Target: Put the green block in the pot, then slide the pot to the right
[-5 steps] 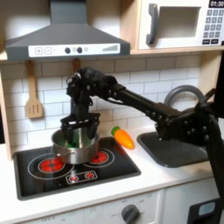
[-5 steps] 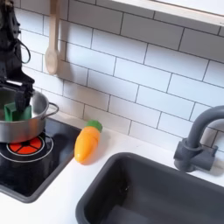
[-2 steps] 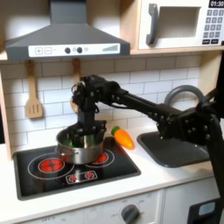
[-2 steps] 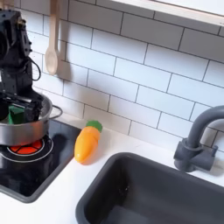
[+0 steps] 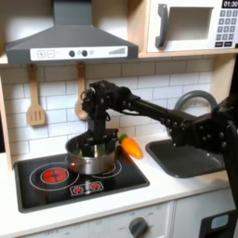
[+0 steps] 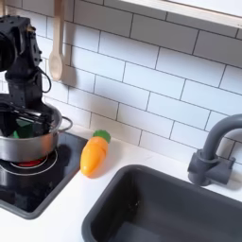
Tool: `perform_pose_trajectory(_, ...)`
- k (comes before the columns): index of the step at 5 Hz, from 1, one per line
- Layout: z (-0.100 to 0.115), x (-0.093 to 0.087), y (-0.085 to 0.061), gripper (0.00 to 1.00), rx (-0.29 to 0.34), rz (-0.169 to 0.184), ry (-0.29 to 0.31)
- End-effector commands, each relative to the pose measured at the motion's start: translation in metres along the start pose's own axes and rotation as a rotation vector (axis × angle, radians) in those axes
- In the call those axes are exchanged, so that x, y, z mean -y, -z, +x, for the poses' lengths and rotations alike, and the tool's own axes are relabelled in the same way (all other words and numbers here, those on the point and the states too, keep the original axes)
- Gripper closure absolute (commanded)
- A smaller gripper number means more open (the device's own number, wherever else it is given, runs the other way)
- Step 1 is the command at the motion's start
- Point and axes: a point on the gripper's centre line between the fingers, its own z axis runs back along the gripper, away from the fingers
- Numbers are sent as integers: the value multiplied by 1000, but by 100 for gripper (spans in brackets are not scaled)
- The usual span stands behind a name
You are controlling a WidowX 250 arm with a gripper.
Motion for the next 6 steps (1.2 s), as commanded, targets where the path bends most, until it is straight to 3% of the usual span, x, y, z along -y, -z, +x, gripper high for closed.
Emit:
perform_pose_trajectory(1,-8,19,0,0,-12,-14,31)
perform_pose_trajectory(6,-26,41,3,0,-40,-40,73)
